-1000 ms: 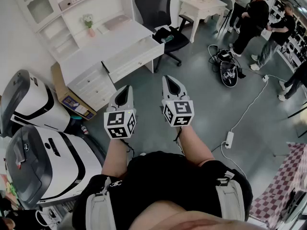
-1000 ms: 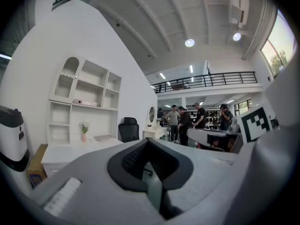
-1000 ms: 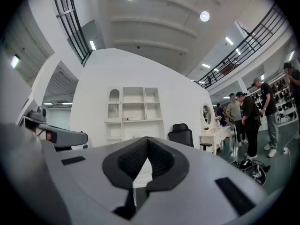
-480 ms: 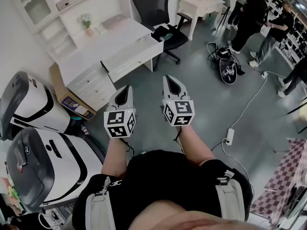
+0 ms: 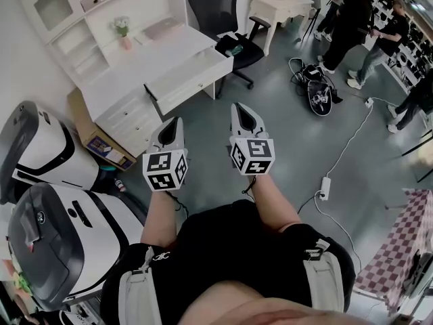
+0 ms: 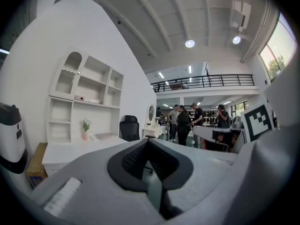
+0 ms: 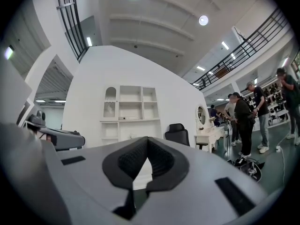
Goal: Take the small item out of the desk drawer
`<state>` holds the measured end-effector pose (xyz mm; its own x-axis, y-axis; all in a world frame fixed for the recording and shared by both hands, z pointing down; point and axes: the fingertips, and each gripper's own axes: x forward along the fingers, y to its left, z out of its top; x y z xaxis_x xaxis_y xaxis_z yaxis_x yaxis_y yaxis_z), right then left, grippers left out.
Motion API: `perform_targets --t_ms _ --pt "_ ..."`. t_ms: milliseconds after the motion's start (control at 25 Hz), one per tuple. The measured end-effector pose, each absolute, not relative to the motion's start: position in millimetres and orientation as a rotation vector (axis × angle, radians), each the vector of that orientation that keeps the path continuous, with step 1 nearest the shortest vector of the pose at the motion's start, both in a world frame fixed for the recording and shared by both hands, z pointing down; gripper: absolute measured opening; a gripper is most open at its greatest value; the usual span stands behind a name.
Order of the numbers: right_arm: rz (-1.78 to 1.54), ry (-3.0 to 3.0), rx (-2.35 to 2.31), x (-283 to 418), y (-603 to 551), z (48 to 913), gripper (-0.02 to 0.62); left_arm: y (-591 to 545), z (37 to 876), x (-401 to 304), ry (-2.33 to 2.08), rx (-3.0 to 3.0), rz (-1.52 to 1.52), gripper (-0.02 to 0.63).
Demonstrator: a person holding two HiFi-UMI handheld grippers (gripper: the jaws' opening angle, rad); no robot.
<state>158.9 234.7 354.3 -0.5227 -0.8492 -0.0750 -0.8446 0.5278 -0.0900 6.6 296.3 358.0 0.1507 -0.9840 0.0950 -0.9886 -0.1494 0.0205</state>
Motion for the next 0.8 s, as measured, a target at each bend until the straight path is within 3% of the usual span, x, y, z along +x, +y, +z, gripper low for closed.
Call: perform_targets --t_ms 800 --pt "-0.031 2.686 -1.447 98.7 189.2 361.5 -0.003 250.2 371.1 -55.5 -2.004 2.294 0.066 0.012"
